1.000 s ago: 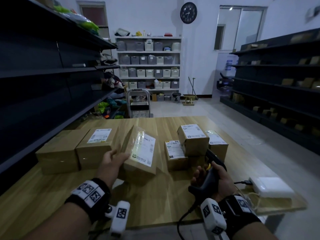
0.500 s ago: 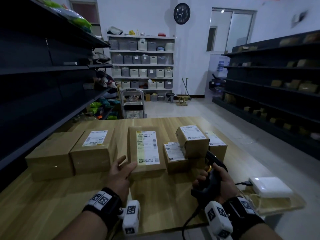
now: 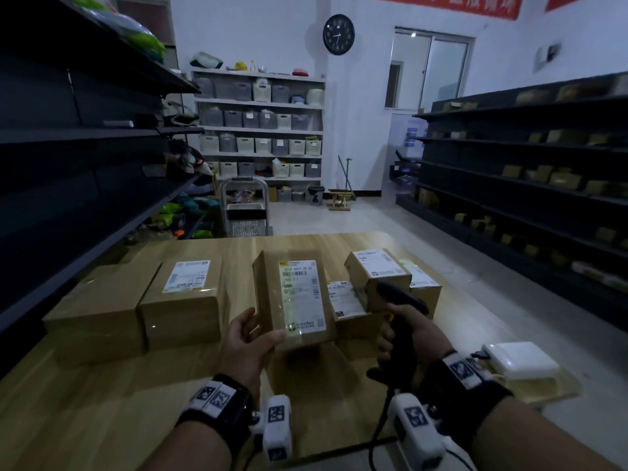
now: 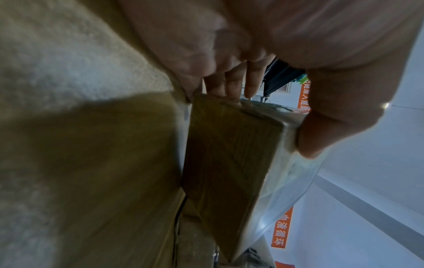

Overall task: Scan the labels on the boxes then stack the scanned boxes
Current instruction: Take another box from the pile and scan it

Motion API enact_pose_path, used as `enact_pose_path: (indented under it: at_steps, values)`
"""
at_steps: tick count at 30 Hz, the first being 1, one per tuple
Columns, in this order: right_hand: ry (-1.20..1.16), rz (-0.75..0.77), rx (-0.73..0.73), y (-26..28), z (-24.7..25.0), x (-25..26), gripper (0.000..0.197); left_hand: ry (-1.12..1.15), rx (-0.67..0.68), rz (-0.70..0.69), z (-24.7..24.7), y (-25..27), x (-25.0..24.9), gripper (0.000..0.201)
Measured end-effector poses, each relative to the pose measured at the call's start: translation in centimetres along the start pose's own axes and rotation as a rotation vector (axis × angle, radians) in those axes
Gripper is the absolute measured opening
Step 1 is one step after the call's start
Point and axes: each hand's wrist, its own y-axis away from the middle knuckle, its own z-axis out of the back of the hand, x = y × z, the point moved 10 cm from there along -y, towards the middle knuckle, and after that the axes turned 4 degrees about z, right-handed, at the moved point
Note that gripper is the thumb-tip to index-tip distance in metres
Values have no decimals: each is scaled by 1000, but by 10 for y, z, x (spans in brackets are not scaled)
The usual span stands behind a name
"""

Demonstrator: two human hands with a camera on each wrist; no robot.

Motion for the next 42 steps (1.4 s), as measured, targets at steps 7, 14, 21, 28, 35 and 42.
enact_pose_path:
  at_steps: [7, 14, 21, 28, 35, 42]
  values:
    - [548, 115, 50, 39, -85, 45, 18, 1, 8, -7, 4, 1, -3, 124]
    - [651, 52, 2, 68, -84, 59, 23, 13, 35, -40, 1, 1, -8, 138]
    - [592, 18, 6, 83, -78, 51, 14, -30, 44, -50, -2, 4, -11, 145]
    - [633, -42, 8, 98, -78, 48, 21, -59, 38, -24, -2, 6, -9, 138]
    - [580, -24, 12, 95, -77, 51, 24, -51, 38, -27, -5, 8, -11, 142]
    - [558, -20, 38, 92, -76, 47, 11, -22, 7, -17, -1, 7, -10, 125]
